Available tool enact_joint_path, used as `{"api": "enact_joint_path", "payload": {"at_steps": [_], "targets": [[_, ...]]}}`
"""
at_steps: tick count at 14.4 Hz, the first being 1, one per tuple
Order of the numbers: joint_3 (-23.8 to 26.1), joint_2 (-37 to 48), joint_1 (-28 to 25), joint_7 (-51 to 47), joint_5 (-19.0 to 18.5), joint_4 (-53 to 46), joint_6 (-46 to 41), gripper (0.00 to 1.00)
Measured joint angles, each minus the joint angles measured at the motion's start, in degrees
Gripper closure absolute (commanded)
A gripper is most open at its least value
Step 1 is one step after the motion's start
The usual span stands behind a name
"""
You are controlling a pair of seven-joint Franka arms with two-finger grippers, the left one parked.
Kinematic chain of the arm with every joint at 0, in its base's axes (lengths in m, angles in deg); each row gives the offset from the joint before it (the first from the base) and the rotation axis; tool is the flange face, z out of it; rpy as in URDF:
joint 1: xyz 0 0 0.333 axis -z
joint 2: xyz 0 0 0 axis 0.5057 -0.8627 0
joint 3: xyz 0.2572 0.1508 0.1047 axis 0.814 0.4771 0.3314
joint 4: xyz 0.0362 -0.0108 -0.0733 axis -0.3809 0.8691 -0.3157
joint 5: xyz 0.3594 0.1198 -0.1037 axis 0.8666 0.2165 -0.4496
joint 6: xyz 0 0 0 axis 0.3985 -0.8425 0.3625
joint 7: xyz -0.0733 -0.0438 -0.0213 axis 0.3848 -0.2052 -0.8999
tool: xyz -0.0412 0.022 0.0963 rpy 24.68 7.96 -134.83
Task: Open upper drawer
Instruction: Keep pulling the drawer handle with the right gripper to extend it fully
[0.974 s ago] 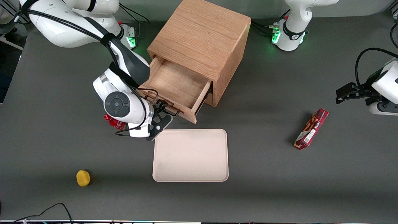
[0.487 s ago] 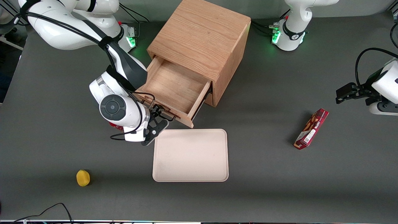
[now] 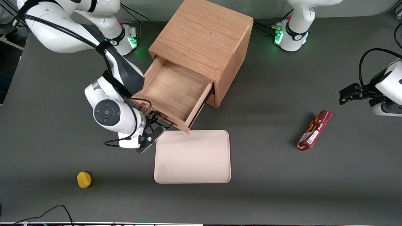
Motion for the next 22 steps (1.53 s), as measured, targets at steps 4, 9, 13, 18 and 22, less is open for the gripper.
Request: {"api": "enact_joint_path", "payload": {"at_steps": [4,9,13,18,22], "targets": [[-0.84,-0.24,0.09,1.30,-0.44,-0.73,0.15,0.00],[-1.48,-1.05,0.15,2.33,-1.05,-1.87,0.16,0.00],[-1.94,-1.66,0.12,3.05,-1.05,-2.49,0.15,0.00],[-2.30,-1.76,-0.32,3.58,-1.13,-3.13,-0.44,0.00],[-2.29,-1.29,-0.86,3.60,-1.38,-3.43,-1.44,0.00]]}}
